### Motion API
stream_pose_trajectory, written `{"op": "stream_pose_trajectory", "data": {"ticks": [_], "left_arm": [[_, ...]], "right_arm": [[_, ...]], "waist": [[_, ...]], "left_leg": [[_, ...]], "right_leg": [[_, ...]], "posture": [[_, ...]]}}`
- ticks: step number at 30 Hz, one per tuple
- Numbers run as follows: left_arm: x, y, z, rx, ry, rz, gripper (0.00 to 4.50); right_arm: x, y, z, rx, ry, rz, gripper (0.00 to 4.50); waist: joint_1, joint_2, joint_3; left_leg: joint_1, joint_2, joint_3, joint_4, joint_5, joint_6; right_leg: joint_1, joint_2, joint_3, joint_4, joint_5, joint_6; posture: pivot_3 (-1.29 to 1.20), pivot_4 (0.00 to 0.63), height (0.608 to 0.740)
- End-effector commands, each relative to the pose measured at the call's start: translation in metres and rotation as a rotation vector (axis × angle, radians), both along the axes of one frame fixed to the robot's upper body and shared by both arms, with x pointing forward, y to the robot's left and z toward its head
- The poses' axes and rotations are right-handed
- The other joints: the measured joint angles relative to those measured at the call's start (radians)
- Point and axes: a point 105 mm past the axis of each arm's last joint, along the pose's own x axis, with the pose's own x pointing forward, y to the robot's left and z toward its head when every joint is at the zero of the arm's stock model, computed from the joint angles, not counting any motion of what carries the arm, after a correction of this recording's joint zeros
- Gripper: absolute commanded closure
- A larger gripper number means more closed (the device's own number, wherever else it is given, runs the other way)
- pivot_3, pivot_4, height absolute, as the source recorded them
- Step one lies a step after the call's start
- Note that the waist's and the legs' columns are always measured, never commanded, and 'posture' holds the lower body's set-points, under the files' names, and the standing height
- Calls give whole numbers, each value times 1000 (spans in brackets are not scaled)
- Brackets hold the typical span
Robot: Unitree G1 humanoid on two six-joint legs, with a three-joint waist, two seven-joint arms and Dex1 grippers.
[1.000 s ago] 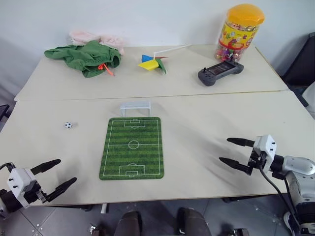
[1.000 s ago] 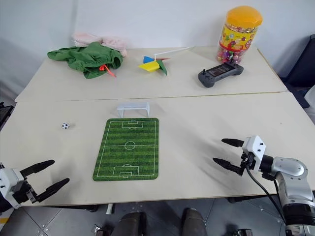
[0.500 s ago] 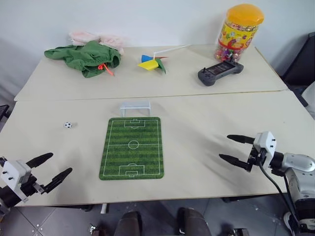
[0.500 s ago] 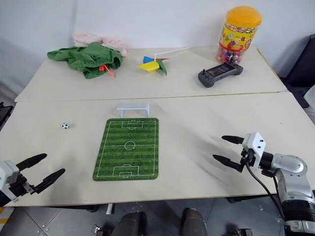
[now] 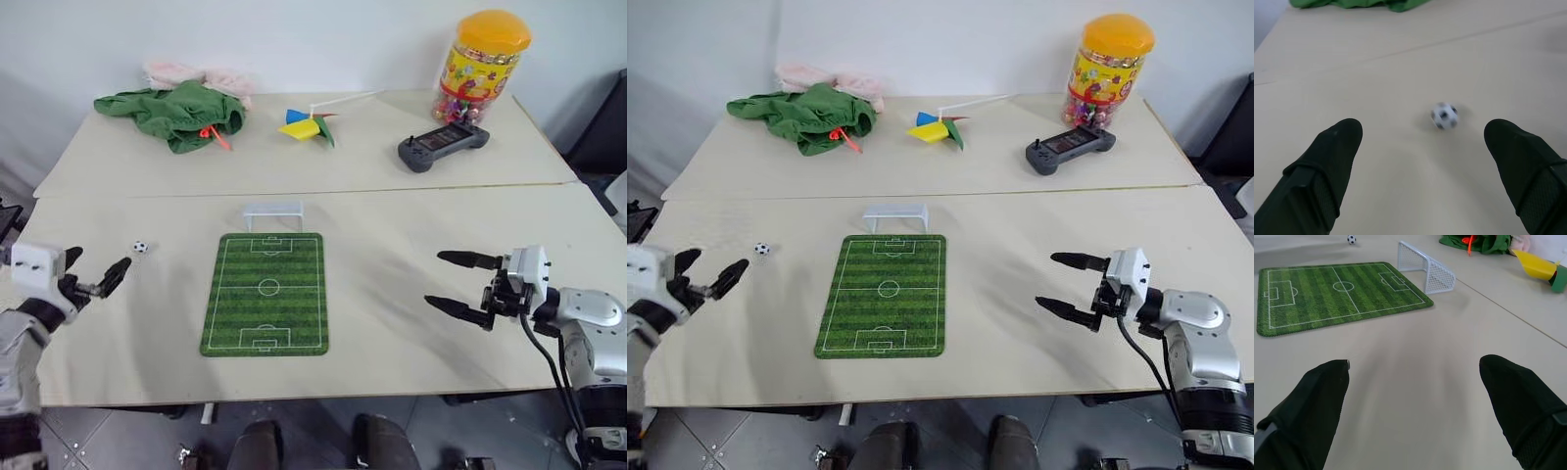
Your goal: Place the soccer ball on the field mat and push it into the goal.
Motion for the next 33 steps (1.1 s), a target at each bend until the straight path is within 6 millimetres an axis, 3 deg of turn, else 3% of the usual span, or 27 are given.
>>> {"op": "stream_pose_trajectory", "data": {"ticks": [1,13,16,26,29,33], "left_arm": [[14,-1,-6,0,29,5,21],[43,-19,-45,-57,166,-70,21],[49,-22,-48,-60,174,-74,573],[48,-26,-52,-43,188,-139,3644],[45,-28,-46,-26,163,-175,3648],[36,-52,-25,-6,75,-336,3648]], "right_arm": [[-3,0,4,-8,-24,-8,0],[-11,-13,6,-49,-7,-76,0],[-11,-16,8,-62,-3,-85,0],[-15,-20,19,-28,-14,-46,0],[-19,-21,22,-1,-7,-32,0],[-24,-23,22,24,15,-3,0]], "waist": [[-1,0,0],[-2,-2,0],[5,-2,0],[-3,-2,0],[-4,-2,0],[-4,-2,0]], "left_leg": [[0,0,0,0,0,0],[1,0,2,2,0,-1],[1,0,2,4,0,0],[8,0,3,9,-2,4],[8,0,3,9,-2,4],[8,0,6,9,-2,3]], "right_leg": [[0,0,0,0,0,0],[0,1,2,0,1,1],[1,1,2,1,1,1],[5,1,6,4,2,-1],[5,1,7,4,2,-1],[4,1,9,4,2,0]], "posture": [[0,150,740],[0,150,740],[0,150,740],[0,150,740],[0,150,740],[0,150,740]]}}
